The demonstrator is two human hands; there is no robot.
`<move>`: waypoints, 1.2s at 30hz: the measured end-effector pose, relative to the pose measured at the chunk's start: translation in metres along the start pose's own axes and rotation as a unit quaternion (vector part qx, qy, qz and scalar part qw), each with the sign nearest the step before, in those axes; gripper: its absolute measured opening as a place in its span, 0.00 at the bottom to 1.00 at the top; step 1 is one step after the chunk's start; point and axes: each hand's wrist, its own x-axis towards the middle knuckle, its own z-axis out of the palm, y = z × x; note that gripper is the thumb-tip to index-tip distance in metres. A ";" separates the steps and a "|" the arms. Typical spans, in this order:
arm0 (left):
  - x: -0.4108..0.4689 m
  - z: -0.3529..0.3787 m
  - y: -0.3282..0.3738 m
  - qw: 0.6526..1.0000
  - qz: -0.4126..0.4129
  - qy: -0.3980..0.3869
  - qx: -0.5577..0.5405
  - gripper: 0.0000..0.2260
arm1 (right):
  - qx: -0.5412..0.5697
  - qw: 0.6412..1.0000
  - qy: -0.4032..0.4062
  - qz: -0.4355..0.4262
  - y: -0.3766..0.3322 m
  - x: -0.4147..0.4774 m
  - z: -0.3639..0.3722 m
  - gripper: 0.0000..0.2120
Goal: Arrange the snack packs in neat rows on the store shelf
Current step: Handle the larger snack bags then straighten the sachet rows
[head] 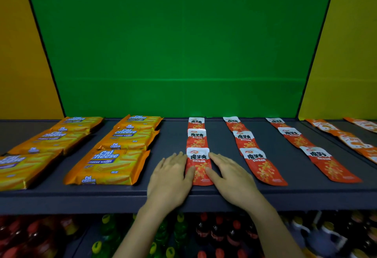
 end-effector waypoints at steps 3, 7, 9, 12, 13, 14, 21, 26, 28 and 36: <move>-0.001 -0.001 0.001 1.000 -0.001 0.007 0.001 0.22 | -0.004 1.000 0.006 -0.006 0.001 0.000 0.000 0.24; -0.007 -0.011 0.002 0.997 -0.005 0.049 -0.067 0.21 | 0.027 1.000 -0.003 -0.007 0.001 0.002 -0.002 0.24; -0.014 -0.022 -0.004 0.989 0.000 0.091 -0.113 0.20 | 0.073 0.997 0.031 -0.013 -0.002 0.002 -0.006 0.23; -0.024 -0.049 -0.026 0.975 0.017 0.166 -0.148 0.16 | 0.130 0.985 0.106 -0.037 -0.017 0.003 -0.011 0.19; -0.025 -0.060 -0.037 0.971 0.015 0.187 -0.147 0.15 | 0.148 0.980 0.122 -0.044 -0.025 0.004 -0.012 0.18; -0.025 -0.071 -0.050 0.969 0.003 0.203 -0.144 0.15 | 0.163 0.976 0.134 -0.048 -0.034 0.006 -0.011 0.17; 0.005 -0.111 -0.147 0.959 -0.134 0.129 -0.213 0.13 | 0.248 0.965 0.083 -0.009 -0.103 0.043 0.012 0.17; 0.021 -0.104 -0.163 0.909 -0.192 -0.002 -0.371 0.19 | 0.299 0.953 0.015 0.056 -0.142 0.067 0.034 0.19; 0.021 -0.101 -0.161 0.892 -0.195 -0.021 -0.406 0.17 | 0.335 0.939 -0.001 0.075 -0.151 0.071 0.040 0.19; 0.018 -0.100 -0.169 0.856 -0.189 -0.013 -0.481 0.17 | 0.354 0.931 0.020 0.087 -0.170 0.080 0.061 0.16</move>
